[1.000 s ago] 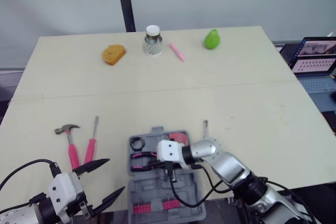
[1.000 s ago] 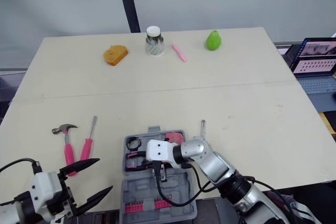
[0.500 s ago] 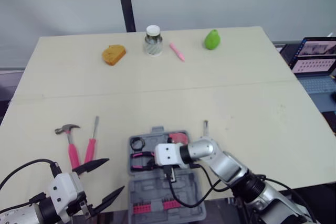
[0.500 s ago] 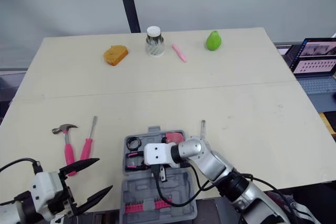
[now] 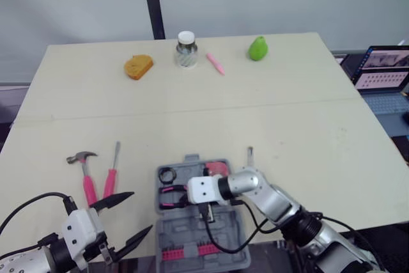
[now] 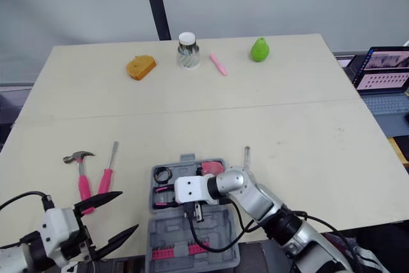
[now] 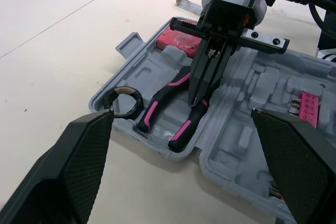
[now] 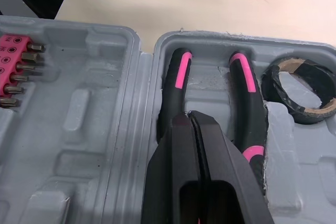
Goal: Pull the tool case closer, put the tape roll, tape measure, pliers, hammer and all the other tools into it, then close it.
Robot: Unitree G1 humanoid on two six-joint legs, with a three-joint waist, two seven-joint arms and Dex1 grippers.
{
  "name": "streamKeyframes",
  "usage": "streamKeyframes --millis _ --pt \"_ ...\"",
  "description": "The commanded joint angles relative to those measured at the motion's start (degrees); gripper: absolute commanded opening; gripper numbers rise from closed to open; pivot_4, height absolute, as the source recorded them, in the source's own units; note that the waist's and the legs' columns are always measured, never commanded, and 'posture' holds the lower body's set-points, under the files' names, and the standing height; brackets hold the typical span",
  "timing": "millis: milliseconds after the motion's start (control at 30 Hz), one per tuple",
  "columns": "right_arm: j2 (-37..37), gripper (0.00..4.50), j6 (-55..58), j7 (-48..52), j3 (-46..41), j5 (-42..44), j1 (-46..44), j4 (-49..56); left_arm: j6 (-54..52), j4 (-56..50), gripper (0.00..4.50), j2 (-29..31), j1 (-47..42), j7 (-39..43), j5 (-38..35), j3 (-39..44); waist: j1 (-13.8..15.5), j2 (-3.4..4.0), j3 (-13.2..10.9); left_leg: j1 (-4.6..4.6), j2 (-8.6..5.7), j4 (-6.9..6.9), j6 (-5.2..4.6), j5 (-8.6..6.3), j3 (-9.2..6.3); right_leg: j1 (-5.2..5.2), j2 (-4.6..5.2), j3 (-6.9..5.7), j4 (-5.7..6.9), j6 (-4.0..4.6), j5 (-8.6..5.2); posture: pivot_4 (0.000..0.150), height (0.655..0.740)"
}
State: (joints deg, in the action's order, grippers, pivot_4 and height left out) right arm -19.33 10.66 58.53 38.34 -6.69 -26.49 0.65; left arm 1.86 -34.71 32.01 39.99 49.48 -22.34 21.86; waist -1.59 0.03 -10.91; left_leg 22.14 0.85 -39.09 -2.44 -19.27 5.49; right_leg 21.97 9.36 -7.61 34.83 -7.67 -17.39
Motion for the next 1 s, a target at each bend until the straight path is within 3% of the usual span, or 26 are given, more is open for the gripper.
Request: streamKeyframes --millis 33,200,333,433,667,1000 --pt "0.91 0.03 2.00 0.67 -1.66 2.18 0.61 -0.78 0.58 0.44 4.50 -0.40 -0.39 -0.60 0.23 -0.31 0.00 0.00 0.00 0.00 0.00 0.00 0.00 0.00 0.00 0.00 0.00 0.00 0.00 0.00 0.00 0.150 0.7400" --pt "2.23 0.03 6.39 2.41 -9.46 12.97 2.04 3.62 -4.69 0.14 4.50 -0.59 -2.90 -3.78 -2.99 0.14 0.11 0.00 0.00 0.02 0.00 0.00 0.00 0.00 -0.02 0.00 0.01 0.00 0.00 0.00 0.00 0.150 0.7400" --pt "-2.24 0.03 13.55 3.48 -19.18 21.50 3.62 8.31 -12.88 1.55 4.50 1.02 -6.95 -7.32 -7.85 3.92 0.27 0.00 0.00 0.02 0.00 0.00 -0.01 0.00 -0.07 -0.02 0.03 -0.01 0.03 0.00 0.00 0.150 0.7400" --pt "-8.47 0.89 19.00 4.33 -28.60 27.91 5.48 9.53 -15.39 4.90 4.50 2.40 -8.16 -7.36 -7.56 5.96 0.31 -0.01 0.00 0.02 -0.03 0.00 -0.02 0.00 -0.09 -0.04 0.05 -0.02 0.04 -0.01 0.00 0.150 0.7400" --pt "-23.88 4.37 19.62 7.64 -45.82 32.93 13.70 2.05 -14.25 19.98 4.50 5.04 -11.62 -6.57 -7.08 15.57 0.55 -0.03 0.01 0.03 -0.02 0.01 -0.06 -0.03 -0.01 -0.04 -0.02 -0.06 -0.07 -0.01 0.00 0.150 0.7400" --pt "-29.61 4.45 5.45 5.78 -54.53 27.54 18.16 -21.86 -4.84 38.48 4.50 5.45 -13.69 -7.00 -3.11 22.15 0.06 -0.06 0.03 -0.07 0.00 0.01 -0.08 -0.02 0.20 -0.06 0.07 -0.03 -0.04 -0.02 0.01 0.150 0.7400"
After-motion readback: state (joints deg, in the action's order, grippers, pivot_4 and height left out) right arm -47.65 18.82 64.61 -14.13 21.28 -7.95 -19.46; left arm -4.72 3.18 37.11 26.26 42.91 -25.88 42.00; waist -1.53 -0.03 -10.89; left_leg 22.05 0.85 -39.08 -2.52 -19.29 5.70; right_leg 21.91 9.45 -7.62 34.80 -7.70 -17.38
